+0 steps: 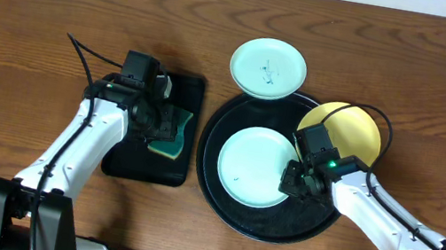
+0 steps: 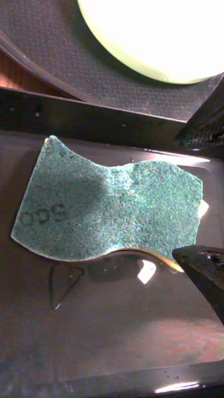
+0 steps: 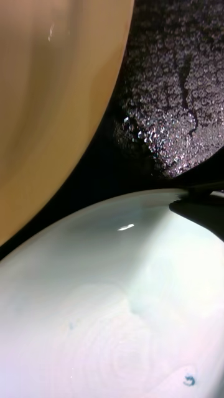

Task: Clean dirty plates on tray and stack at the side
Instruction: 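Lift the sponge from the black tray with the left gripper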

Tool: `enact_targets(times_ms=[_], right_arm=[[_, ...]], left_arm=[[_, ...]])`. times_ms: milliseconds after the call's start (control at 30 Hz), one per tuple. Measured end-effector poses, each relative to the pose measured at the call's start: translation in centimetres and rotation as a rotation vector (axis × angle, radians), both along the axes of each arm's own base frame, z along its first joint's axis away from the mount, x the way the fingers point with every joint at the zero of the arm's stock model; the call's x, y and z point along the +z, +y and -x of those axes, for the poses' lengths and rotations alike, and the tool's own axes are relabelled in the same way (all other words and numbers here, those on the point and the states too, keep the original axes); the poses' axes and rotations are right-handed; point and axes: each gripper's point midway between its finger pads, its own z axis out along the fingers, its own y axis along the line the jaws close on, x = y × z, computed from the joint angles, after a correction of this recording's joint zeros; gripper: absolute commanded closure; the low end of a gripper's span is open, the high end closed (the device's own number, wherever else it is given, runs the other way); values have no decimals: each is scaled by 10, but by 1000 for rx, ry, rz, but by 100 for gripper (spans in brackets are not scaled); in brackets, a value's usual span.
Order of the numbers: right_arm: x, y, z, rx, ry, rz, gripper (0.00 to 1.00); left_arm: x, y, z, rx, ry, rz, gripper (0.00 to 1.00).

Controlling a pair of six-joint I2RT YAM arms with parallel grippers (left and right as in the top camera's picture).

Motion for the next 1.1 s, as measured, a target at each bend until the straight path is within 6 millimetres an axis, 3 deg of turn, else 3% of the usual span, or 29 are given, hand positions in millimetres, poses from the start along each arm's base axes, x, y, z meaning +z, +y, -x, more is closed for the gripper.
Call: enact_targets(times_ms=[233,633,667,800,1100], right_arm=[[0,5,2,4,11,-29,99],[0,7,3,7,15,-43,98],[0,7,3,7,15,-44,98],[0,8,3,8,16,-46,98],[0,8,4,9,18,-50,98]], left_arm=[[-7,0,1,0,24,-3,48],[-43,1,-11,3,67,-21,50],[-46,1,-11,3,74,-23,55],[-55,-1,-10,6,95,-23,91],[-49,-4,-12,-8,69,-21,93]])
